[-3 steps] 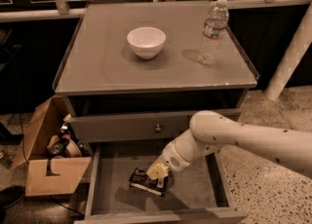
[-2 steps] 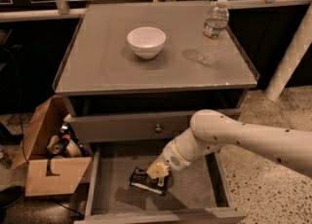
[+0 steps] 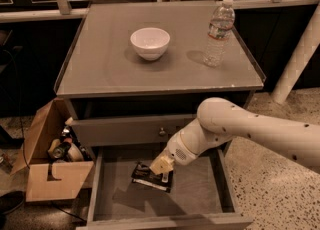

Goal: Pick rxbar chocolate from middle drawer and place on counter

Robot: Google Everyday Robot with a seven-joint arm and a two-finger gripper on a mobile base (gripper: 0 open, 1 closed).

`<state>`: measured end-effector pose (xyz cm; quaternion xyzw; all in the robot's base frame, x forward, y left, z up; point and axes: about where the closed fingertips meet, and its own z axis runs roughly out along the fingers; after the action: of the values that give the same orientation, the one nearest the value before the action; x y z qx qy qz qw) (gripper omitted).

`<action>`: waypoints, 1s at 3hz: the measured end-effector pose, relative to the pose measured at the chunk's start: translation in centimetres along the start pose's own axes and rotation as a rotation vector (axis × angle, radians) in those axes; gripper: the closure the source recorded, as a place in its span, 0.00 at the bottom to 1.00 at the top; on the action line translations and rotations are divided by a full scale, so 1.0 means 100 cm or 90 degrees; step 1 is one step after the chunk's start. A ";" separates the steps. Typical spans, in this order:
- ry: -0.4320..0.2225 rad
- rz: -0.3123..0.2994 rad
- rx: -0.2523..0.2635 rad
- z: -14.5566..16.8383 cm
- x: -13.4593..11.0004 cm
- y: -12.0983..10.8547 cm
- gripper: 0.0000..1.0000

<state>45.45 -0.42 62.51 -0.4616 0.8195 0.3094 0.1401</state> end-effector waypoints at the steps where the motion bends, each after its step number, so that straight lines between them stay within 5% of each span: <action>1: -0.008 -0.028 0.035 -0.041 -0.021 0.015 1.00; 3: -0.017 -0.033 0.072 -0.064 -0.046 0.016 1.00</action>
Offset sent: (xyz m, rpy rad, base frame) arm 0.0002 -0.0043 0.0311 -0.0054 -0.0393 0.0005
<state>46.94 -0.84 70.40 -0.4697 0.8215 0.2650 0.1852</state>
